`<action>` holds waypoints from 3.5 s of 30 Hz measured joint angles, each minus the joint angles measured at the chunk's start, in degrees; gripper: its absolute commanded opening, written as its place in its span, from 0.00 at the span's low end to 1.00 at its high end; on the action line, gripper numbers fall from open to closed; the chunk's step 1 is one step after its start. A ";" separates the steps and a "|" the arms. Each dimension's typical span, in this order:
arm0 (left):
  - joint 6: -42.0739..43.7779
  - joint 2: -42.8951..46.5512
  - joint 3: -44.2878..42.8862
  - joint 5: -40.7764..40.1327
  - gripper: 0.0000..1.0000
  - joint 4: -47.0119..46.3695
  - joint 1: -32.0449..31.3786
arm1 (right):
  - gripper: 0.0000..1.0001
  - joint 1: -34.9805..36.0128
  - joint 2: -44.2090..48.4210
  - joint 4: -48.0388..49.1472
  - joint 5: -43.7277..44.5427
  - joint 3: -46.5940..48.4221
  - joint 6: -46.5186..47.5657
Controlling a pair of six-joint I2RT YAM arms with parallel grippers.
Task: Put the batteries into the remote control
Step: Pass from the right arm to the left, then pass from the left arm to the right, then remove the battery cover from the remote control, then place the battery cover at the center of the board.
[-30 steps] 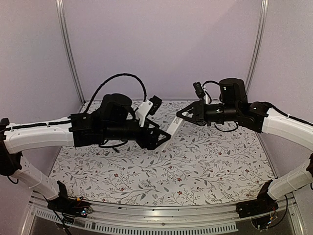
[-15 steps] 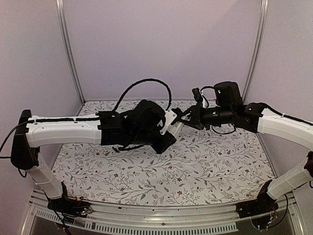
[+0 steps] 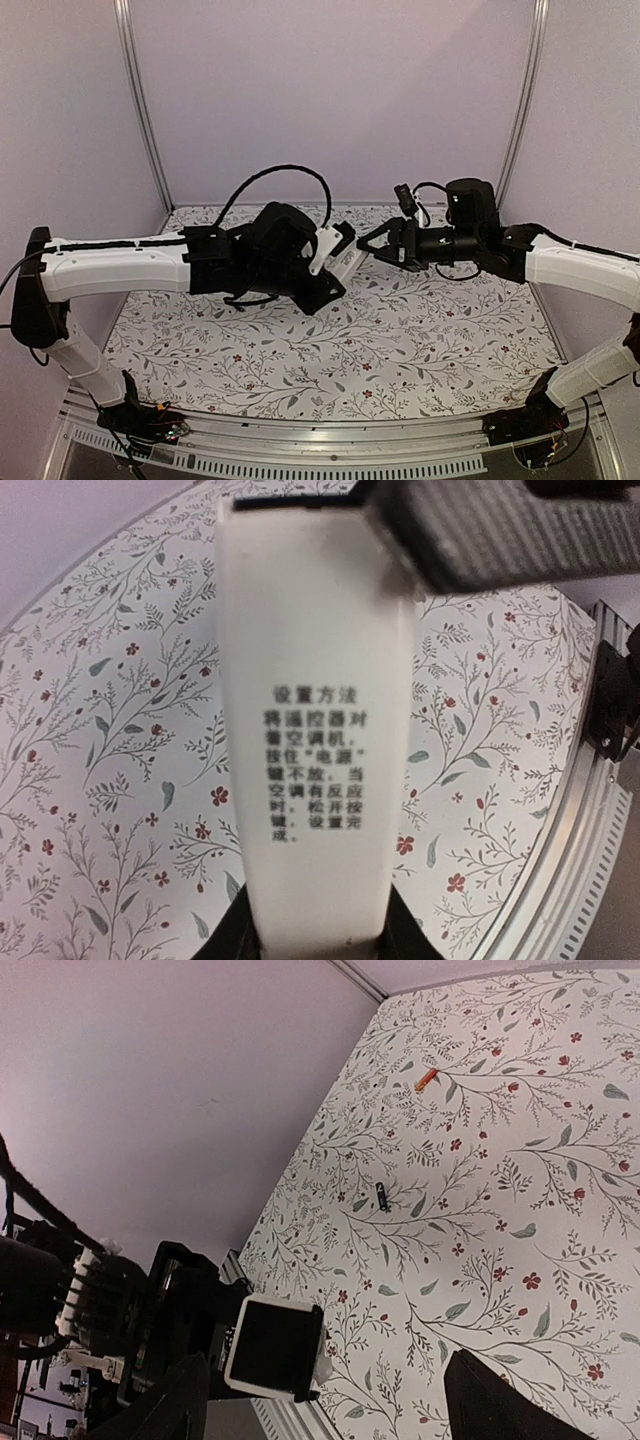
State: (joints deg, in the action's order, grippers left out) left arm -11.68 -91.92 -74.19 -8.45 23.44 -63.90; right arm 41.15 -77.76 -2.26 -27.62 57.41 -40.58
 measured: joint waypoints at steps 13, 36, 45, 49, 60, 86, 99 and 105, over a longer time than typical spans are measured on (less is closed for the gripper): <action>-2.01 10.62 5.81 25.49 0.00 -7.34 4.44 | 0.67 -0.66 2.32 25.57 -18.58 -7.08 7.85; -4.85 11.32 6.71 36.61 0.14 -11.39 5.27 | 0.00 1.33 2.58 29.22 -26.80 -5.16 11.61; -4.85 11.32 6.91 38.27 0.28 -12.22 5.42 | 0.00 1.16 3.48 28.09 -26.64 -5.07 11.65; -4.90 11.34 7.54 38.73 0.30 -13.16 5.42 | 0.00 1.09 3.87 26.99 -26.51 -5.07 11.98; -4.63 11.85 8.85 39.74 0.32 -13.77 5.70 | 0.00 0.59 4.31 26.21 -26.91 -5.07 12.48; -3.78 14.82 11.39 43.15 0.26 -11.91 7.54 | 0.00 -0.33 6.01 23.08 -27.98 -5.07 14.69; -4.22 15.87 13.90 44.19 0.15 -12.22 9.33 | 0.00 -0.46 7.65 19.67 -30.01 -4.92 16.50; -3.74 13.49 11.26 30.18 0.15 -6.73 9.86 | 0.00 -1.68 8.72 14.40 -29.27 -4.39 19.76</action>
State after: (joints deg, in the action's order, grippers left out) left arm -15.42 -78.43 -62.94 21.74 16.71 -54.04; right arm 39.46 -69.04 12.14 -56.88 53.01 -20.82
